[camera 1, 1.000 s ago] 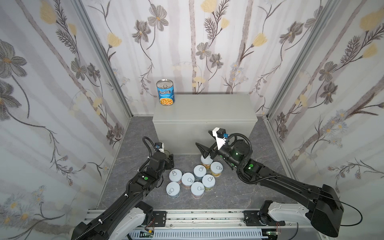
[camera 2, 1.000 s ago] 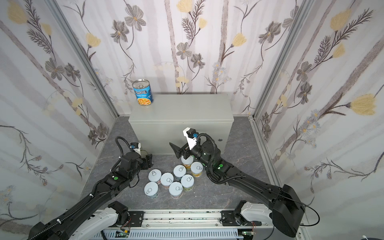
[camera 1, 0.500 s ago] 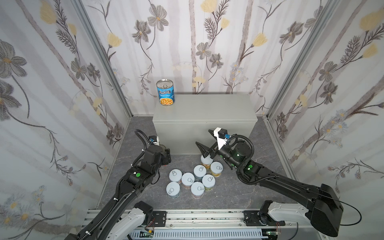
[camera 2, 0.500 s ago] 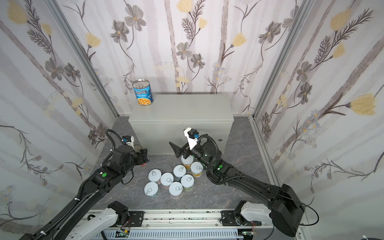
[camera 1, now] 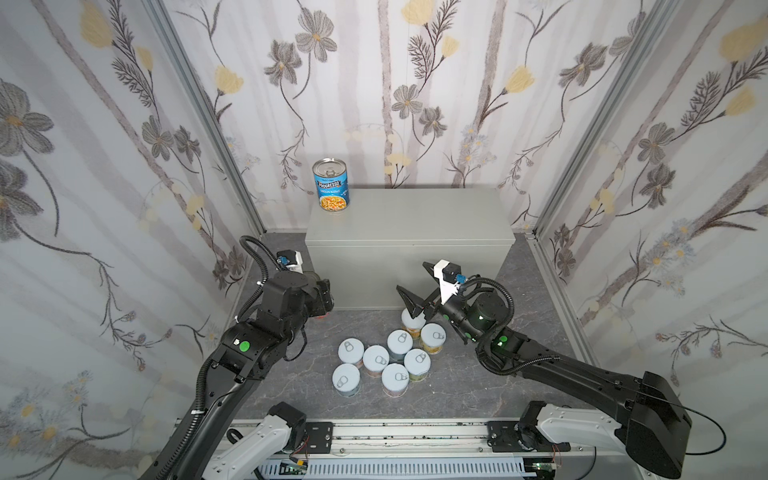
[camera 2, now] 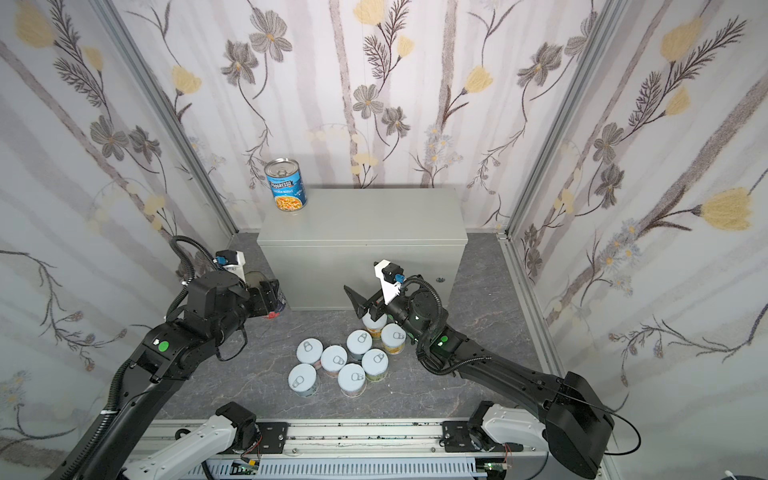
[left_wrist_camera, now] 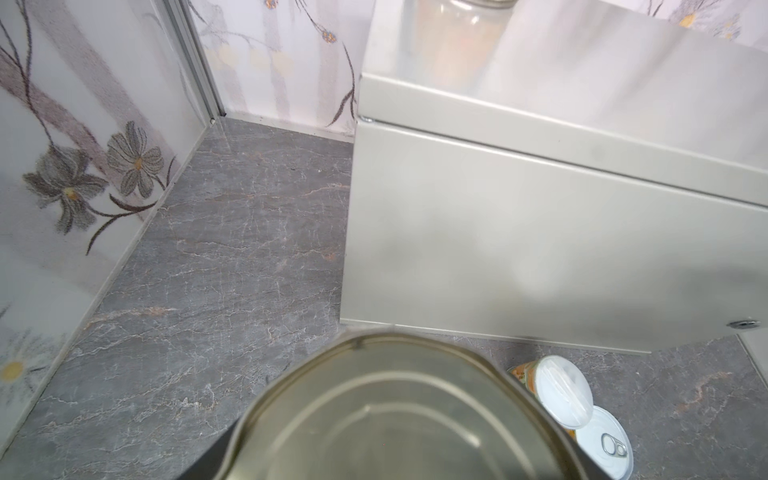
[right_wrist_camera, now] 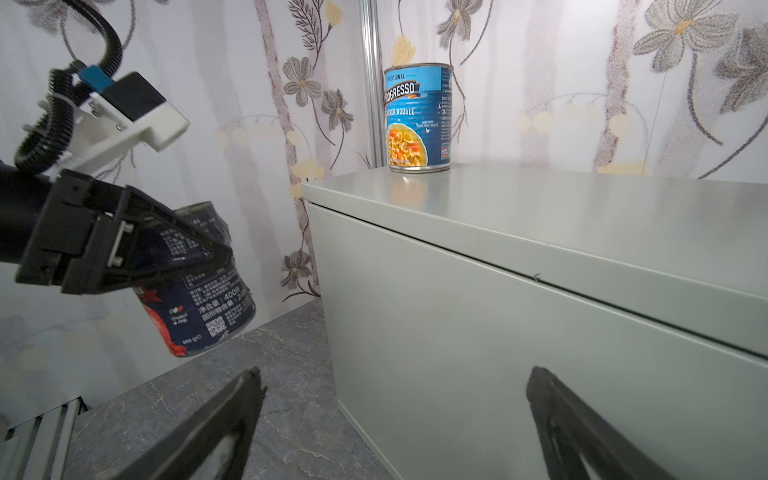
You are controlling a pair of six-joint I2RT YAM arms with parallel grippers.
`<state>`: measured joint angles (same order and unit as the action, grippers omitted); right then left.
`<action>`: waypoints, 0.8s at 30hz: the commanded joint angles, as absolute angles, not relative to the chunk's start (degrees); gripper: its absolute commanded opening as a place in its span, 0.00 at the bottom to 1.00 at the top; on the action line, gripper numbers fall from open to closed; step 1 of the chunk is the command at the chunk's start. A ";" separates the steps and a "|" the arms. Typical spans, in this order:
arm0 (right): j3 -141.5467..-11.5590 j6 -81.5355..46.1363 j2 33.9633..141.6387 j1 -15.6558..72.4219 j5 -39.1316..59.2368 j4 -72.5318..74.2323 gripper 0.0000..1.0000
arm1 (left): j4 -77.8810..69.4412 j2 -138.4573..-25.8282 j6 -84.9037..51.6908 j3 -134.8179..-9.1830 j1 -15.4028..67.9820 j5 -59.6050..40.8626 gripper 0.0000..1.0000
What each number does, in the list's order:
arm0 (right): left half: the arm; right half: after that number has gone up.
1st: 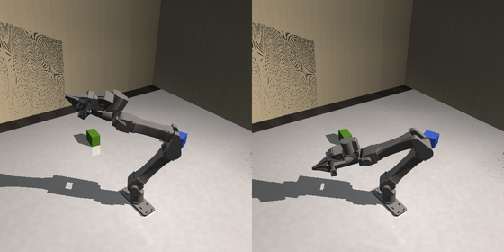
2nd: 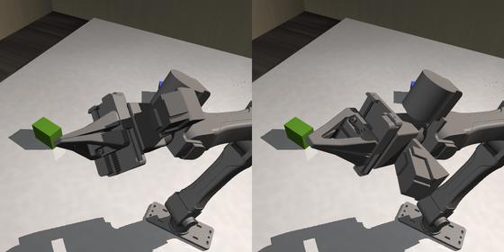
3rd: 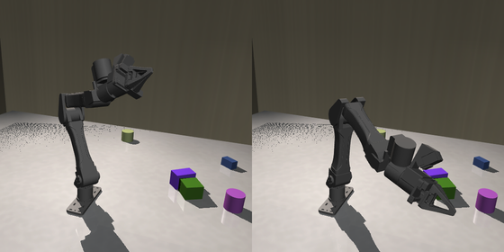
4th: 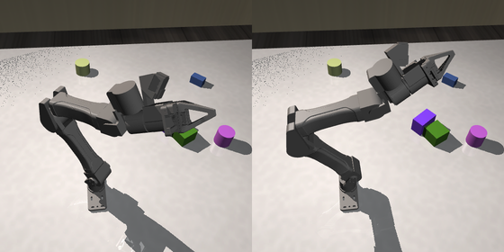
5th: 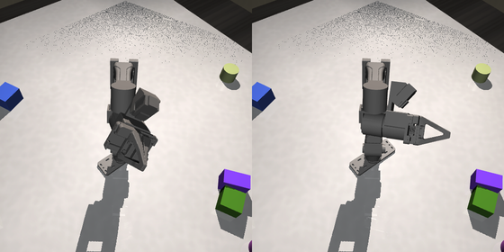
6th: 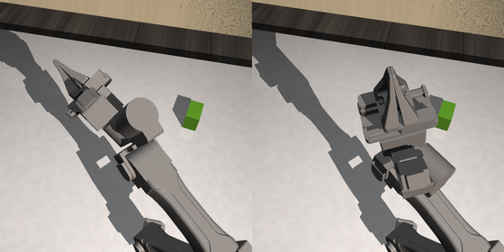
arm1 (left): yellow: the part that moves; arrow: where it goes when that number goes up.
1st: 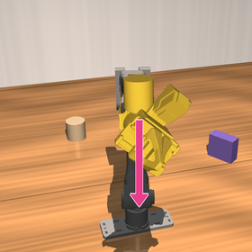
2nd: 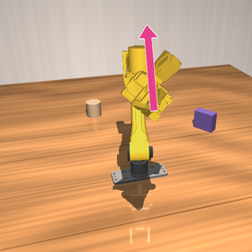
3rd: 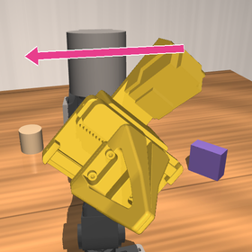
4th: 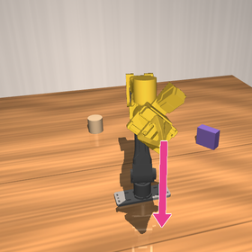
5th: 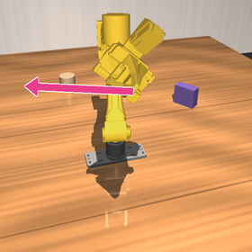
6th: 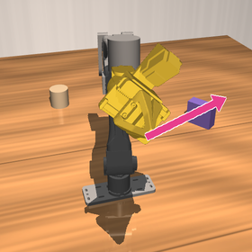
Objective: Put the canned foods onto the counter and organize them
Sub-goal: 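Lift the red-labelled can with the left gripper toward the cabinet top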
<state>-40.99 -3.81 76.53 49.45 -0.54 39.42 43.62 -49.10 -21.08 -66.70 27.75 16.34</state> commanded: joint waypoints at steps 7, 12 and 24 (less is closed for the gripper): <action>-40.08 -3.08 75.73 49.48 -3.37 42.90 1.00 | 46.62 -51.87 -19.80 -75.56 27.77 16.43 0.00; -39.52 -3.16 74.75 49.47 -4.71 42.46 1.00 | 48.47 -55.61 -18.43 -82.36 28.74 15.83 0.00; -38.21 -3.12 72.51 49.44 -8.50 40.87 1.00 | 48.48 -62.58 -15.56 -95.28 30.41 10.20 0.00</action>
<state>-38.41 -3.81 72.95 49.45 -6.83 40.75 52.82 -61.89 -16.47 -92.77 30.20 11.79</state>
